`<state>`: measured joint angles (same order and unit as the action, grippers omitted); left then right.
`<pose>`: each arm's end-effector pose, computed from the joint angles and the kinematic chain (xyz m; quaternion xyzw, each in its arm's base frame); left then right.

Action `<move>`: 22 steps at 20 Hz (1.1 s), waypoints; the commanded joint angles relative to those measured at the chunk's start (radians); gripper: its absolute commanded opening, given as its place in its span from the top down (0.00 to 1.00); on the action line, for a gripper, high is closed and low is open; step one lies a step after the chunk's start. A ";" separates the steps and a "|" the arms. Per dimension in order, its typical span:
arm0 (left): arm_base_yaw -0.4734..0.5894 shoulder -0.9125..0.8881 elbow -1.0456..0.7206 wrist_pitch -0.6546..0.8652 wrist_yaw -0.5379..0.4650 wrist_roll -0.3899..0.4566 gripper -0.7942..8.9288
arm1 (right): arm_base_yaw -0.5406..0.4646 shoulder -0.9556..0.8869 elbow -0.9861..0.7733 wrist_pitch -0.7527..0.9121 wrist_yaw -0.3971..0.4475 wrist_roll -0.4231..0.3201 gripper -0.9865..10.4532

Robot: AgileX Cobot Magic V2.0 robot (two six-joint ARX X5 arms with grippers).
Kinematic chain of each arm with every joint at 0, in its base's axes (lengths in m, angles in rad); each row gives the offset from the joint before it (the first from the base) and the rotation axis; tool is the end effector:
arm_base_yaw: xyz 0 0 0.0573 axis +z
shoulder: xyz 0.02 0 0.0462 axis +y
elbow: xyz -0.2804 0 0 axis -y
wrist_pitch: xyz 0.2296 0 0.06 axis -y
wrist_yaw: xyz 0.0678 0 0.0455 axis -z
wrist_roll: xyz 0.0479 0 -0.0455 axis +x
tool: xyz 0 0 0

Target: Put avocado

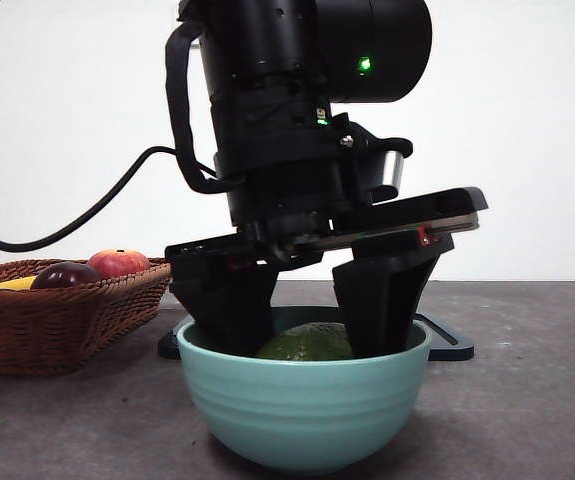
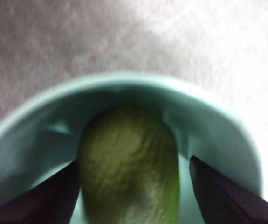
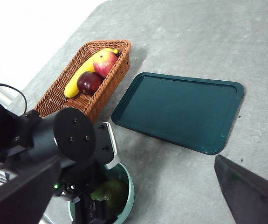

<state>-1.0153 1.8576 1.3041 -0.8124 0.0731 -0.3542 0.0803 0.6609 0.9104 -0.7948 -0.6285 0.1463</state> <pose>0.1814 -0.2990 0.1896 0.1650 0.6243 -0.2963 0.7037 0.0948 0.0359 0.3352 0.1387 0.2830 0.3144 0.8955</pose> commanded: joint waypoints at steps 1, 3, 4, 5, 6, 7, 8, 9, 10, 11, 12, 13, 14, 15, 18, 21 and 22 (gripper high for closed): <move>-0.013 0.011 0.055 -0.032 -0.006 -0.003 0.53 | 0.003 0.004 0.019 0.007 -0.004 -0.001 0.42; -0.013 -0.001 0.096 -0.064 -0.015 0.010 0.52 | 0.003 0.004 0.019 0.007 -0.004 -0.001 0.42; -0.014 -0.011 0.111 -0.074 -0.025 0.011 0.49 | 0.003 0.004 0.019 0.007 -0.004 -0.001 0.42; -0.014 -0.032 0.125 -0.089 -0.044 0.019 0.46 | 0.003 0.004 0.019 0.007 -0.004 -0.001 0.42; -0.014 -0.056 0.132 -0.102 -0.068 0.026 0.45 | 0.003 0.004 0.019 0.007 -0.004 -0.001 0.42; -0.013 -0.093 0.135 -0.119 -0.092 0.029 0.45 | 0.003 0.004 0.019 0.007 -0.004 -0.001 0.42; -0.013 -0.129 0.135 -0.132 -0.108 0.030 0.45 | 0.003 0.004 0.019 0.007 -0.004 -0.001 0.42; -0.013 -0.181 0.135 -0.143 -0.120 0.029 0.45 | 0.004 0.005 0.019 0.007 -0.004 -0.001 0.42; -0.013 -0.229 0.135 -0.145 -0.129 0.029 0.45 | 0.004 0.005 0.019 0.007 -0.004 -0.001 0.42; -0.013 -0.291 0.135 -0.145 -0.137 0.029 0.42 | 0.004 0.005 0.019 0.007 -0.004 -0.002 0.42; -0.013 -0.341 0.135 -0.146 -0.149 0.029 0.40 | 0.004 0.005 0.019 0.007 -0.004 -0.002 0.42; -0.013 -0.403 0.135 -0.158 -0.166 0.029 0.37 | 0.003 0.005 0.019 0.007 -0.003 -0.002 0.42; -0.013 -0.449 0.135 -0.172 -0.183 0.032 0.37 | 0.004 0.005 0.019 0.006 -0.004 -0.001 0.42; -0.013 -0.506 0.135 -0.196 -0.209 0.033 0.37 | 0.004 0.005 0.019 0.002 -0.003 -0.002 0.42; -0.013 -0.648 0.122 -0.257 -0.287 0.056 0.37 | 0.016 0.012 0.019 -0.026 -0.004 -0.002 0.42; -0.013 -0.789 0.072 -0.273 -0.293 0.065 0.37 | 0.067 0.039 0.019 -0.040 0.001 0.006 0.42; -0.013 -0.835 0.049 -0.277 -0.293 0.067 0.37 | 0.086 0.054 0.019 -0.042 0.004 0.014 0.42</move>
<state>-1.0168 1.0176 1.3449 -1.0927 -0.2119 -0.3012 0.1631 0.7074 0.9104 -0.8391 -0.6262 0.1486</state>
